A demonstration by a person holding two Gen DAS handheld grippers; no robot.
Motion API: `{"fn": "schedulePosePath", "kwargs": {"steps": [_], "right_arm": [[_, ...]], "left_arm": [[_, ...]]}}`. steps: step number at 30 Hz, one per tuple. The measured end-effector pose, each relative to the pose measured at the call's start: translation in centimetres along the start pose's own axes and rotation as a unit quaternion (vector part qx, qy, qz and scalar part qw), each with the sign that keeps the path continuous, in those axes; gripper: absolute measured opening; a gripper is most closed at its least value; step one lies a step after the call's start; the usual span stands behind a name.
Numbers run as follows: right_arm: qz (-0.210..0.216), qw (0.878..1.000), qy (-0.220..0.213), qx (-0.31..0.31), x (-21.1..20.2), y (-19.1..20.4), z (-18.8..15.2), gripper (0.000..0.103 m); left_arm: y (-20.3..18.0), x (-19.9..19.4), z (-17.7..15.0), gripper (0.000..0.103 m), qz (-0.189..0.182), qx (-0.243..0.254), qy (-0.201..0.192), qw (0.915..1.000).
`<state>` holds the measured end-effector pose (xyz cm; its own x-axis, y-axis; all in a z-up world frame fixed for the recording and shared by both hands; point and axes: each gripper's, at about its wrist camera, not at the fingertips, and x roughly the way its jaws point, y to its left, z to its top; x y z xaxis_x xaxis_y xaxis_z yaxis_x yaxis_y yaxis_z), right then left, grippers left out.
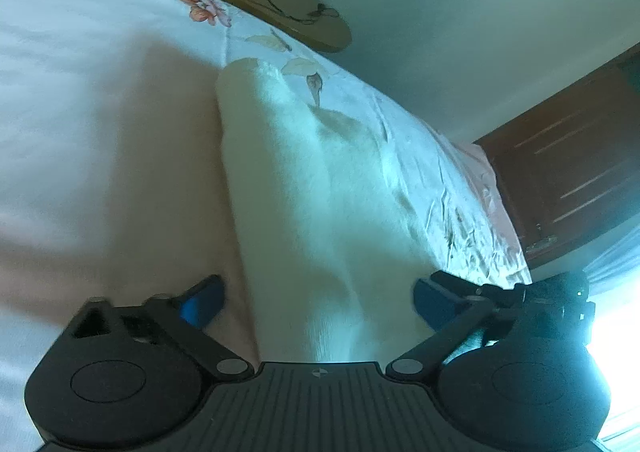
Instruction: Fold small clothes
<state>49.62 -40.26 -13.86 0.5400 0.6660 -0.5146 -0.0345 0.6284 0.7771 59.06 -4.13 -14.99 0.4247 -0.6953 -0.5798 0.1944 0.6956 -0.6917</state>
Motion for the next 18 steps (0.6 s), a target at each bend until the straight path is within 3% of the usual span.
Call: {"fn": "schedulePosePath", "kwargs": {"steps": [1, 2, 3, 11, 12, 14, 18], "right_arm": [[0.0, 1.0, 0.003, -0.007, 0.3, 0.3, 0.1, 0.063], [0.002, 1.0, 0.007, -0.013, 0.6, 0.5, 0.2, 0.063], [0.005, 1.0, 0.011, -0.016, 0.9, 0.6, 0.3, 0.062], [0.021, 0.999, 0.024, -0.034, 2.6, 1.3, 1.3, 0.061], [0.021, 0.999, 0.024, -0.036, 2.8, 1.5, 1.3, 0.061], [0.019, 0.998, 0.027, -0.046, 3.2, 1.9, 1.4, 0.051], [-0.002, 0.997, 0.025, -0.066, 3.5, 2.5, 1.2, 0.043]], "left_arm": [[0.2, 0.2, 0.3, 0.085, -0.005, -0.003, 0.001, 1.0], [0.6, 0.4, 0.5, 0.074, -0.014, -0.012, 0.004, 0.9998], [0.9, 0.5, 0.7, 0.073, -0.019, -0.018, 0.007, 0.9996], [1.1, 1.8, 0.9, 0.072, -0.049, -0.029, 0.004, 0.9984], [1.2, 1.8, 1.0, 0.067, -0.051, -0.032, 0.003, 0.9982], [1.1, 2.0, 0.9, 0.047, -0.031, -0.03, 0.003, 0.9991], [0.1, 2.1, 0.7, 0.045, -0.007, -0.004, -0.004, 1.0]]}}
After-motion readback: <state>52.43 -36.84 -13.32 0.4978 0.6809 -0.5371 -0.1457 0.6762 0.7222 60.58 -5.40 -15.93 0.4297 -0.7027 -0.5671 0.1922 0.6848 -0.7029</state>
